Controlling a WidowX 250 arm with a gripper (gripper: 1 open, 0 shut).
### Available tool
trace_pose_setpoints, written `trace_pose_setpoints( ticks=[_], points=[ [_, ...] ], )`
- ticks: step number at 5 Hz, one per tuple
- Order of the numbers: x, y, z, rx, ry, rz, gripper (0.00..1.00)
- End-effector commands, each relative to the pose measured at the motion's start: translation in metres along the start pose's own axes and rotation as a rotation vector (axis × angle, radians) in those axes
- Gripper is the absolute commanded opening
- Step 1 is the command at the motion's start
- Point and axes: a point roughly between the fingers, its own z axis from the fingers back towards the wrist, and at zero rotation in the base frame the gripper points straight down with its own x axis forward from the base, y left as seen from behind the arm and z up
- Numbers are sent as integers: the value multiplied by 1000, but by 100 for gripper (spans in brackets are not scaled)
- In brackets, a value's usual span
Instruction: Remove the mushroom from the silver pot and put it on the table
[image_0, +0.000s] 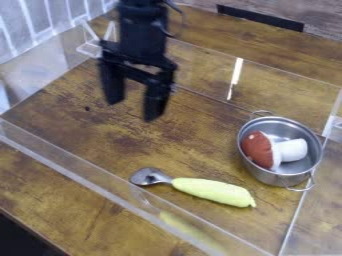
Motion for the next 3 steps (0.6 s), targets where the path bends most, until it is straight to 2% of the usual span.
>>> trace_pose_setpoints(
  ticks=[1,2,3],
  points=[
    [40,-41,18,37,-76,-86,100],
    [72,-86,20,67,-98,-145,100],
    [93,-116,8,84,-96,-183,100]
  ],
)
